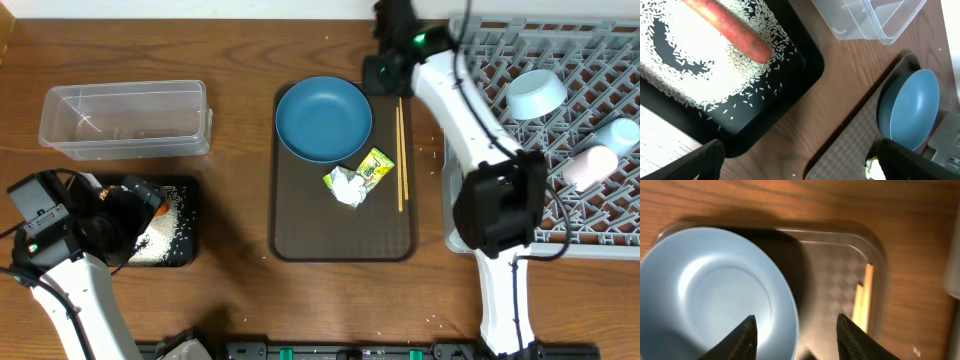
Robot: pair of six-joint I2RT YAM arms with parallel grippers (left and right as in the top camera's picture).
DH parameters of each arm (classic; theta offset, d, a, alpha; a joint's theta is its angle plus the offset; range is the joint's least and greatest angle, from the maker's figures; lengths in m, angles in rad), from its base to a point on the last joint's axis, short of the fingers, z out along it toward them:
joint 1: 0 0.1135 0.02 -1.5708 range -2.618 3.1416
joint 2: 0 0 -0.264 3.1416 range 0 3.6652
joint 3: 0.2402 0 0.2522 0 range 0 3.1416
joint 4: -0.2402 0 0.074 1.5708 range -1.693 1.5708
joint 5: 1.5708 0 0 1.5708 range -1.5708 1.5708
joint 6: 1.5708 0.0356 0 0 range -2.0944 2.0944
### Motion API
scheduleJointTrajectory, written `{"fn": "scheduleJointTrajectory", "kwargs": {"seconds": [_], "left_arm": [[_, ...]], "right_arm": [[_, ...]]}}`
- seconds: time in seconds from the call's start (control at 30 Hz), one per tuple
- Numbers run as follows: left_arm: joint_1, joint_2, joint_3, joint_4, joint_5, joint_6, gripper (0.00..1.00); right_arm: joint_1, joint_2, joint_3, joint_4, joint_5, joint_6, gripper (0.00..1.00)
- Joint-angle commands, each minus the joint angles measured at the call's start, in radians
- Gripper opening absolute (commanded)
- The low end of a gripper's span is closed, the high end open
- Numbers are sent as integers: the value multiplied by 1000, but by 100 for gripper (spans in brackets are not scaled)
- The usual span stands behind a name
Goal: Sort waste into correct bins and load items into the dishwasher rack
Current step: 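Grasp the blue plate's rim with the right gripper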
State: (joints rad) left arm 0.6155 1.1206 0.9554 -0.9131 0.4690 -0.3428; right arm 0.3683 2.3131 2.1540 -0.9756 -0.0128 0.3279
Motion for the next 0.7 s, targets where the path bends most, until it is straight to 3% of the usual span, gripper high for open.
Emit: {"fn": "scheduleJointTrajectory", "kwargs": {"seconds": [0.0,0.57,0.67], "left_arm": [[6,2,2,-2,9,9,98],[6,2,2,-2,9,9,98],[6,2,2,-2,10,9,98]], "right_arm": [[29,21,-92,72,62,-34,45],[46,29,-312,312,61,-29,39],[45,29,-319,314,61,-29,32]]}}
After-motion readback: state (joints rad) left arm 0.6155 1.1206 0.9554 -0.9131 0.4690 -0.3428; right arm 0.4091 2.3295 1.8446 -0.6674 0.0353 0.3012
